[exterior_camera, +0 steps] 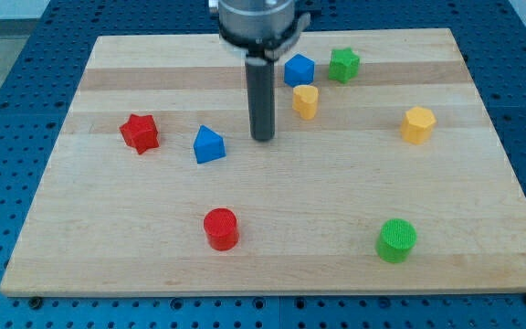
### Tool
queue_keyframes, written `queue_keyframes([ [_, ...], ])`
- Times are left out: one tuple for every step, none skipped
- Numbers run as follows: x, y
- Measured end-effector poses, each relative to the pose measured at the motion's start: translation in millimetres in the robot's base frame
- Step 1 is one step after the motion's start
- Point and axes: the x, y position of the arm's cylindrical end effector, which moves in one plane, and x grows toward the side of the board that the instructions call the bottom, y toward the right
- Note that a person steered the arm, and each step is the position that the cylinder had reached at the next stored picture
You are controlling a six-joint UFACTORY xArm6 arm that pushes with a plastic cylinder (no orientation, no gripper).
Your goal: Push the blue triangle towards top center
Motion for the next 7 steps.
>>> queue_keyframes([
  [30.4, -18.0],
  [27.9, -83.1],
  [2.6, -86.4],
  [-28.1, -70.4],
  [-59.4, -69.7],
  [-53.5, -92.1],
  [-80.3, -105.4],
])
